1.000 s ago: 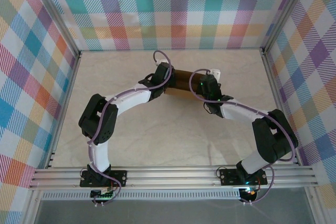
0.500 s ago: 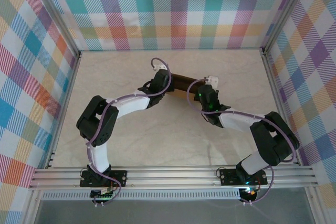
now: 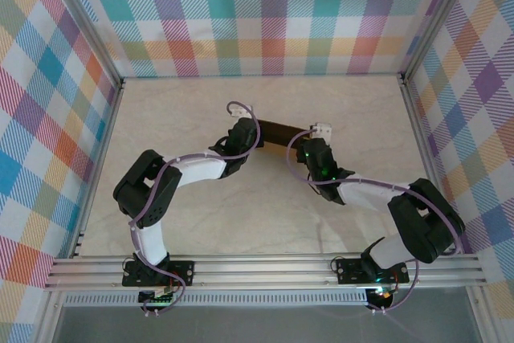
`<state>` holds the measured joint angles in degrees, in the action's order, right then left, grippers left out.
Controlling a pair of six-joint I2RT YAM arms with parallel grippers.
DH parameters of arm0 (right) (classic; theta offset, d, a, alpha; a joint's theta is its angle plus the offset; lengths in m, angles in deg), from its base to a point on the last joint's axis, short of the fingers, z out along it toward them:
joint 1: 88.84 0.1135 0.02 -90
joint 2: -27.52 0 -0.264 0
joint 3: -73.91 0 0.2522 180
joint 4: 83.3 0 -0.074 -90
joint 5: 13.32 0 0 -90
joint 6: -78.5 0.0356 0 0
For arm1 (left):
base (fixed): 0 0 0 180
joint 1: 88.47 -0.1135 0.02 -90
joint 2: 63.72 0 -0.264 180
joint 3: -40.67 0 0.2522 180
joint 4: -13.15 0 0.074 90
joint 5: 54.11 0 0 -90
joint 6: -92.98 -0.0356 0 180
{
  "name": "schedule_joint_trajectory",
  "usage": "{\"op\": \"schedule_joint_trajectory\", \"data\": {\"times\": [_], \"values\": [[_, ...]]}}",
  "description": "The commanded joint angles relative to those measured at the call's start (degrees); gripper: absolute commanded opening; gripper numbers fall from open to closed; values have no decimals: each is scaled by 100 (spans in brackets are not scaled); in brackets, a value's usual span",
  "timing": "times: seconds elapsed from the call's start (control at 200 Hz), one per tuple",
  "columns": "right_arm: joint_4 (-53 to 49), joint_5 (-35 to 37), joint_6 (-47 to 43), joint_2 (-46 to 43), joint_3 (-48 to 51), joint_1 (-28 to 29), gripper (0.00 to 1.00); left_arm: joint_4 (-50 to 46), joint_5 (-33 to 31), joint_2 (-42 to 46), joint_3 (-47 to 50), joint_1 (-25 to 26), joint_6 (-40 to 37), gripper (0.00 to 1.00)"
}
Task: Fold the paper box
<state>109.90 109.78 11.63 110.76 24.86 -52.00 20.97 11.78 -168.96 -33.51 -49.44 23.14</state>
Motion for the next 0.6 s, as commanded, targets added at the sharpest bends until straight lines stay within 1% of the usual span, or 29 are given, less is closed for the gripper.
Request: {"op": "schedule_joint_trajectory", "data": {"times": [0.0,0.045,0.1,0.2,0.28,0.415,0.53,0.595], "values": [[196,-177,26,-225,115,134,41,-418,-97,-141,247,96,40,0],[191,-187,15,-288,163,165,52,-444,-130,-135,244,92,40,0],[110,-215,26,-396,224,175,61,-483,-171,-139,234,105,13,0],[-61,-229,82,-597,358,217,74,-631,-240,-173,157,105,-37,0],[-238,-267,173,-827,506,239,82,-703,-299,-197,119,101,-47,0],[-531,-416,279,-1425,896,288,89,-739,-342,-232,88,114,-77,0],[-1005,-488,189,-2137,1143,297,91,-765,-402,-252,72,114,-140,0],[-1302,-664,-102,-2640,1224,296,91,-770,-416,-244,81,123,-170,0]]}}
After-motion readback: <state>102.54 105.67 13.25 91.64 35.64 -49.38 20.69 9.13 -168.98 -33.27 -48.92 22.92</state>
